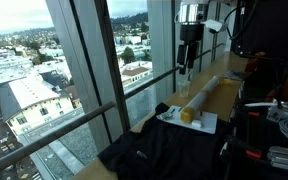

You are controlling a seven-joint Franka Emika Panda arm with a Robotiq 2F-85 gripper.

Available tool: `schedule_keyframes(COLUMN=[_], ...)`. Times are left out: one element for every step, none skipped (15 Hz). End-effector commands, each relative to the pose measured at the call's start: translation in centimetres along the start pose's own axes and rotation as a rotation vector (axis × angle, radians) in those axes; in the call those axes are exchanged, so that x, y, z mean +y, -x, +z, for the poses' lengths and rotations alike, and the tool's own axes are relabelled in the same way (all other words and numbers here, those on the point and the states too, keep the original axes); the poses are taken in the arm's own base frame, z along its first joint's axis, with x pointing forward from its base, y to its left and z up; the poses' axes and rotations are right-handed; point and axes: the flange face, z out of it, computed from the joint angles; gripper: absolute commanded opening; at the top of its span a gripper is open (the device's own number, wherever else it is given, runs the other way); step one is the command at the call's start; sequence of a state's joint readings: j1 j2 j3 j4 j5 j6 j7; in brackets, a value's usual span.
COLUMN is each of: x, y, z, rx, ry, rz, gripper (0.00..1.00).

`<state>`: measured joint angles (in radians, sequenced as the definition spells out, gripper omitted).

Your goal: Close the zipper on the jumper

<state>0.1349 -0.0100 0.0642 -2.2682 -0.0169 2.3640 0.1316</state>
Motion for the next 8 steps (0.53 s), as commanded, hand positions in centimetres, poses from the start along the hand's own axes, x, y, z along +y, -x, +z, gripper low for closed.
schedule_keyframes(x=[0.4, 0.7, 0.7, 0.8, 0.8, 0.8, 0.8, 0.8], y=[0.7, 1.4, 1.9, 2.2, 2.4, 2.5, 2.6, 2.6], z=[-1.4, -2.7, -3.6, -4.0, -4.1, -4.0, -3.8, -3.7], rx=[0.007, 0.016, 0.022, 0.025, 0.025, 0.022, 0.019, 0.017], ry=[0.0, 0.001, 0.002, 0.003, 0.003, 0.003, 0.004, 0.004], rz=[0.005, 0.007, 0.007, 0.007, 0.007, 0.007, 0.007, 0.007], gripper=[1.0, 1.0, 1.0, 1.0, 1.0, 1.0, 1.0, 1.0])
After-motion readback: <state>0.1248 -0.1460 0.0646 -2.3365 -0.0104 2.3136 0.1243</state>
